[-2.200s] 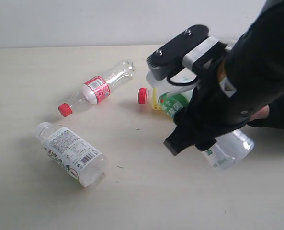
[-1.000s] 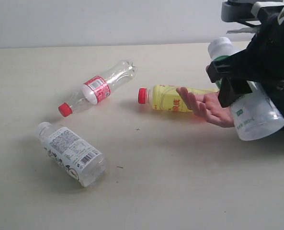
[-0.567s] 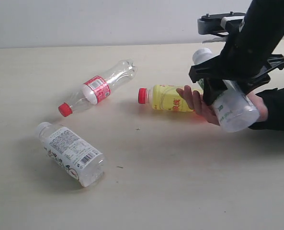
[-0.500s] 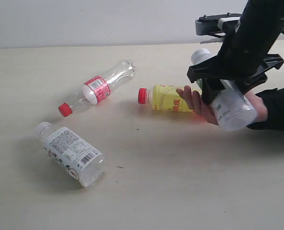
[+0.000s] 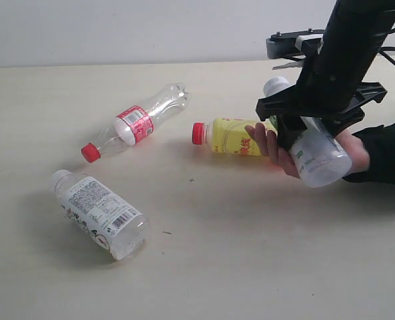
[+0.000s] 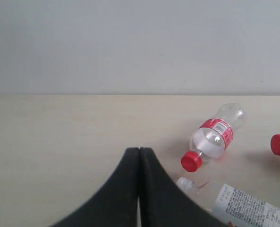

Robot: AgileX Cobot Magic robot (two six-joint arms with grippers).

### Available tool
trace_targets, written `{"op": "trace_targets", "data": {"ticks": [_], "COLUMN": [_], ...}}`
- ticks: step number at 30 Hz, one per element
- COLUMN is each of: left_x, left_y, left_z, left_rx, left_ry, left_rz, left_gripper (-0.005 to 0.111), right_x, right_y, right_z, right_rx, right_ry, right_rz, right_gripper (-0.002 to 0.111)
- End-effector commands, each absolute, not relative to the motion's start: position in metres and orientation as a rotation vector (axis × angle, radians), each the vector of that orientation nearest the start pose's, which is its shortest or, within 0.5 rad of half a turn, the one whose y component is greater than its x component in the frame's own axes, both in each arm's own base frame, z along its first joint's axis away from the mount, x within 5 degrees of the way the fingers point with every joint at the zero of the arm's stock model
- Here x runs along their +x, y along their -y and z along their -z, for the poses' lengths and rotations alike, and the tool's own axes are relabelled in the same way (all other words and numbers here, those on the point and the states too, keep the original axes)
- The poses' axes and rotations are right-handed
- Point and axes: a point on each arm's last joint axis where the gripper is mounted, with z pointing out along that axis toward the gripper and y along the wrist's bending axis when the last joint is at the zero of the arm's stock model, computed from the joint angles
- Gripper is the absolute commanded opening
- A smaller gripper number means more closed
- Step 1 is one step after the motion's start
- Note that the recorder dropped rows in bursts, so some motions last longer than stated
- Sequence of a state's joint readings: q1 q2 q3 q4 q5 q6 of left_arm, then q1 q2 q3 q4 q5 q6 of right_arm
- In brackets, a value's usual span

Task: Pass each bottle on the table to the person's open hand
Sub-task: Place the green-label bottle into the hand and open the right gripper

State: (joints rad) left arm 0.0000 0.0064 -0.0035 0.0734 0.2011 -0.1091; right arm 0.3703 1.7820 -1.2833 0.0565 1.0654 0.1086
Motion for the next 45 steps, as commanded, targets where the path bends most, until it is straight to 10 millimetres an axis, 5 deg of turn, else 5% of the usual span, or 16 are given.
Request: {"op": "trace_targets", "data": {"ticks": [1, 6, 12, 35, 39, 45], "left_x": [0.056, 0.056, 0.056, 0.056, 0.056, 0.056], "left_y": [-0.001, -0.001, -0.001, -0.001, -0.001, -0.001], "left_z": [-0.195, -0.195, -0.195, -0.195, -0.195, -0.195], "left_rx": [-0.041, -0.041, -0.041, -0.041, -0.041, -0.041], "left_ry": [-1.681, -1.681, -1.681, -1.681, -1.681, -1.681], "left_rz": [0.014, 0.014, 0.014, 0.014, 0.014, 0.014], "left_gripper": [0.0, 0.0, 0.0, 0.0, 0.0, 0.0], "right_x": [0.323, 0.324, 0.324, 0.325, 0.32, 0.291], "right_y": [-0.127, -0.127, -0.127, -0.127, -0.125, -0.114], "right_z": [-0.224, -0.224, -0.224, -0.224, -0.239, -0.296], "right_rx": [-0.353, -0.352, -0.354, -0.362, -0.373, -0.364], "right_ry": [-3.015, -3.003, -3.001, -2.992, -2.954, -2.836], "right_rz": [-0.104, -0.107, -0.108, -0.105, -0.116, -0.154], "right_gripper": [0.033, 0.06, 0.077, 0.078, 0.078, 0.077]}}
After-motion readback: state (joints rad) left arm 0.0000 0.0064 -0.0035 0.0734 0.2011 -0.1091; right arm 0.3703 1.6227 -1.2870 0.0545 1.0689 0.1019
